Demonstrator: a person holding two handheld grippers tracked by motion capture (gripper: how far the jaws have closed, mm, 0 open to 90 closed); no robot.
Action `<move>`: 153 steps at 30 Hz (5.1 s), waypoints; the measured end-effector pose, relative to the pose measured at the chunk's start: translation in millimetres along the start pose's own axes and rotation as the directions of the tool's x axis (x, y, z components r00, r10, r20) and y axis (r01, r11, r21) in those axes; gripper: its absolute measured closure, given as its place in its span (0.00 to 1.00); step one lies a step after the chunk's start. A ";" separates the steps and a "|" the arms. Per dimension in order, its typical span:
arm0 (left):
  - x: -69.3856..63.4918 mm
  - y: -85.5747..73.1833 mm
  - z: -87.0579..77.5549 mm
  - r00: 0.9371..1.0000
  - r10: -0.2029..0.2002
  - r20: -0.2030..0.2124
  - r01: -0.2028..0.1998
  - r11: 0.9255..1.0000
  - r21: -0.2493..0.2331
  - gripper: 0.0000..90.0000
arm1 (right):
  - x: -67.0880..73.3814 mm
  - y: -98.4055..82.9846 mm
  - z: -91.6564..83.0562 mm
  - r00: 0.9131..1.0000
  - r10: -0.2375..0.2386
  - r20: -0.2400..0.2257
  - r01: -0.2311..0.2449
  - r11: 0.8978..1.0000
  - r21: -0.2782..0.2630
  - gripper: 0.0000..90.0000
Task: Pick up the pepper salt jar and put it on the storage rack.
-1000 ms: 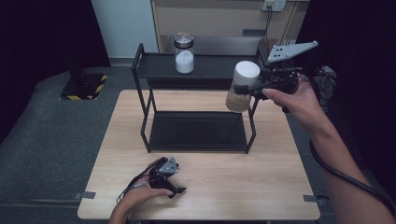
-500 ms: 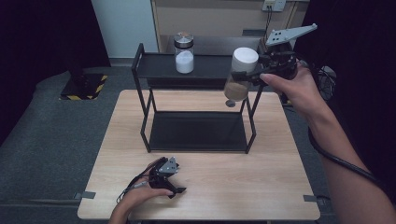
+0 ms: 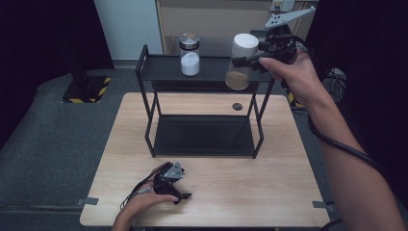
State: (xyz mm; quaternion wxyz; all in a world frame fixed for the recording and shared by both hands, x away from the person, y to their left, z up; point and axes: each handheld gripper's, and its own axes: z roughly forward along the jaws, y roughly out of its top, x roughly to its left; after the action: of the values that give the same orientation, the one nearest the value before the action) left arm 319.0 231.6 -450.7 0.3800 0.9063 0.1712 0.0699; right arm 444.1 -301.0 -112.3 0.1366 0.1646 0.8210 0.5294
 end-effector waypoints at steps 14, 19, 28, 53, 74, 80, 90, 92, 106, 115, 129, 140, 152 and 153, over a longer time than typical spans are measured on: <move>0.0 -0.2 0.0 1.000 0.001 -0.001 -0.001 1.000 -0.001 0.02 | -22.2 12.2 28.4 0.999 0.031 0.019 -0.032 0.999 0.020 0.40; 0.0 -0.2 -0.1 1.000 0.002 -0.001 -0.002 1.000 -0.001 0.02 | -27.3 14.1 35.4 0.999 0.037 0.026 -0.037 0.999 0.028 0.40; 0.1 -0.1 -0.1 1.000 0.001 0.000 -0.001 1.000 -0.001 0.02 | -34.3 17.2 45.4 0.998 0.050 0.034 -0.051 0.998 0.038 0.40; -0.6 -0.7 0.2 1.000 -0.002 -0.002 0.002 1.000 -0.004 0.02 | -34.2 15.2 51.2 0.998 0.052 0.047 -0.055 0.997 0.050 0.40; -0.5 -0.7 0.3 1.000 -0.001 -0.002 0.001 1.000 -0.004 0.02 | -31.2 15.4 39.1 0.997 0.048 0.061 -0.052 0.997 0.061 0.25; -0.9 -0.7 0.3 1.000 -0.002 -0.004 0.002 1.000 -0.004 0.01 | -27.7 9.8 22.2 0.996 0.060 0.073 -0.062 0.997 0.035 0.22; -0.7 -0.5 0.3 1.000 -0.003 -0.002 0.003 1.000 -0.003 0.02 | -11.8 0.1 2.2 0.996 0.043 0.074 -0.044 0.999 0.014 0.14; -0.8 -0.6 0.4 1.000 -0.004 -0.002 0.004 1.000 -0.004 0.01 | -6.6 -2.3 -0.7 0.997 0.042 0.072 -0.042 0.999 0.006 0.12; -0.6 -0.6 0.5 1.000 -0.004 -0.001 0.004 1.000 -0.004 0.01 | 36.8 -20.9 -8.5 0.995 0.023 0.092 -0.026 0.999 0.033 0.06; -2.0 -1.3 1.1 1.000 -0.015 -0.004 0.015 1.000 -0.010 0.01 | 60.6 -38.9 -7.8 0.996 0.012 0.088 -0.015 0.999 0.039 0.07; -2.4 -1.3 1.2 1.000 -0.016 -0.006 0.016 1.000 -0.010 0.01 | 88.8 -81.1 0.8 0.997 0.020 0.081 -0.022 0.999 0.032 0.08; -2.2 -0.7 0.8 1.000 -0.012 -0.006 0.012 1.000 -0.007 0.01 | 104.7 -120.8 16.9 0.997 0.024 0.066 -0.028 0.998 0.059 0.07; -2.6 0.0 0.6 1.000 -0.009 -0.009 0.009 1.000 -0.002 0.01 | 118.9 -187.4 40.4 0.997 0.057 0.058 -0.063 0.993 0.103 0.07; -2.7 0.0 0.7 1.000 -0.009 -0.009 0.009 1.000 -0.003 0.01 | 119.7 -193.1 42.2 0.997 0.059 0.058 -0.064 0.992 0.107 0.07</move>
State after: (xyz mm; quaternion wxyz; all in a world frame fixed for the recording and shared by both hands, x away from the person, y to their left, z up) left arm 316.7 230.2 -451.2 0.3806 0.9047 0.1771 0.0726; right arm 327.9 -291.0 -311.8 0.1334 0.2114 0.8390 0.4834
